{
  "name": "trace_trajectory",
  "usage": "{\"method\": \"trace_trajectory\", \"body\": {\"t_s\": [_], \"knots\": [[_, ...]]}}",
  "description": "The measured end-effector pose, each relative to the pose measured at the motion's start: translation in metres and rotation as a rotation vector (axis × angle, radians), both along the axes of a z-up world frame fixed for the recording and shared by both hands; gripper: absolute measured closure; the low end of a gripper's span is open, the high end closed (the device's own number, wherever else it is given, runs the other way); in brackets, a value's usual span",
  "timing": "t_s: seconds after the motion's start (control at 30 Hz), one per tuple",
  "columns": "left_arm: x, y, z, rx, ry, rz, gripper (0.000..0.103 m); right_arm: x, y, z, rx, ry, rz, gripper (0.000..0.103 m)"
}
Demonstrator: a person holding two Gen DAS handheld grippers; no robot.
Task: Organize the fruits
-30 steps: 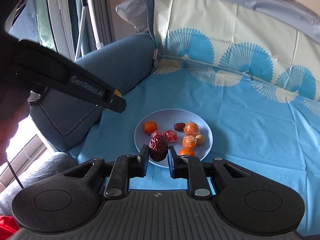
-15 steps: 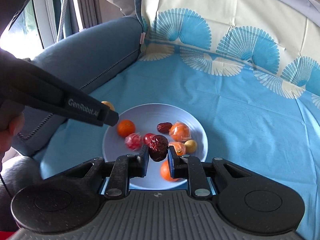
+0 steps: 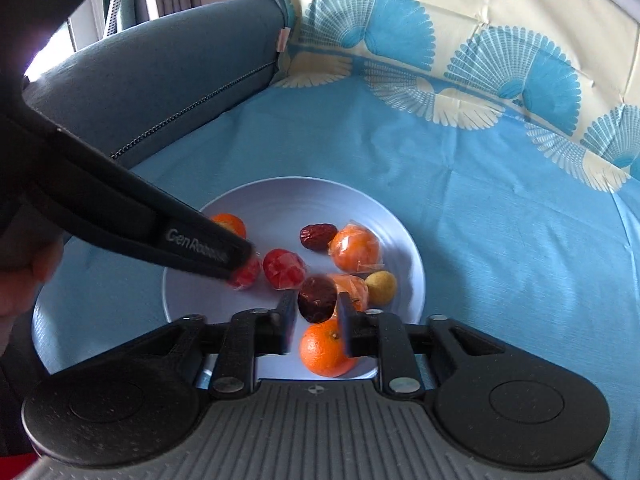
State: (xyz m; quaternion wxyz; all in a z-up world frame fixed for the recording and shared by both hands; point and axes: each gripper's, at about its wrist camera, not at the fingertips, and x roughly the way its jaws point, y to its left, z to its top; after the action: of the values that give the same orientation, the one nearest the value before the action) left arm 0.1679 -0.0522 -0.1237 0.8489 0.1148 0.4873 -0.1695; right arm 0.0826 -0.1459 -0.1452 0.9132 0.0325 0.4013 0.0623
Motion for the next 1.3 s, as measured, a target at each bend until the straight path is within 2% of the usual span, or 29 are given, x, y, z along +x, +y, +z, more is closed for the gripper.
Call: {"method": "trace_trajectory", "body": {"t_s": [0.03,0.07,0.2,0.4,0.63,0.77,0.97,1.13,1.3], "knots": [[-0.004,0.003,0.006,-0.012,-0.033,0.012,0.0,0.0,-0.001,0.002,-0.01,-0.001,-0.021,0.038],[-0.008,0.005,0.011,-0.021,-0.049,0.008,0.0,-0.003,-0.002,0.004,-0.026,-0.011,-0.047,0.021],[-0.024,0.012,0.021,0.006,-0.013,0.001,0.0,-0.021,-0.004,0.016,-0.056,-0.016,-0.071,0.013],[-0.066,0.03,0.053,-0.024,0.002,0.048,0.0,-0.066,-0.001,0.043,-0.053,0.0,-0.128,0.009],[-0.129,0.046,0.094,0.009,-0.094,0.065,0.0,-0.117,0.01,0.078,-0.023,-0.024,-0.157,0.005],[-0.148,0.052,0.1,0.057,-0.105,0.085,0.0,-0.138,0.015,0.093,-0.006,-0.05,-0.16,0.002],[-0.167,0.059,0.11,0.042,-0.114,0.107,0.0,-0.16,0.016,0.109,0.025,-0.055,-0.198,0.001],[-0.177,0.056,0.116,0.046,-0.152,0.113,0.0,-0.175,0.016,0.112,0.001,-0.048,-0.206,0.001],[-0.185,0.052,0.118,0.032,-0.153,0.094,0.0,-0.183,0.014,0.114,-0.018,-0.054,-0.205,0.001]]}}
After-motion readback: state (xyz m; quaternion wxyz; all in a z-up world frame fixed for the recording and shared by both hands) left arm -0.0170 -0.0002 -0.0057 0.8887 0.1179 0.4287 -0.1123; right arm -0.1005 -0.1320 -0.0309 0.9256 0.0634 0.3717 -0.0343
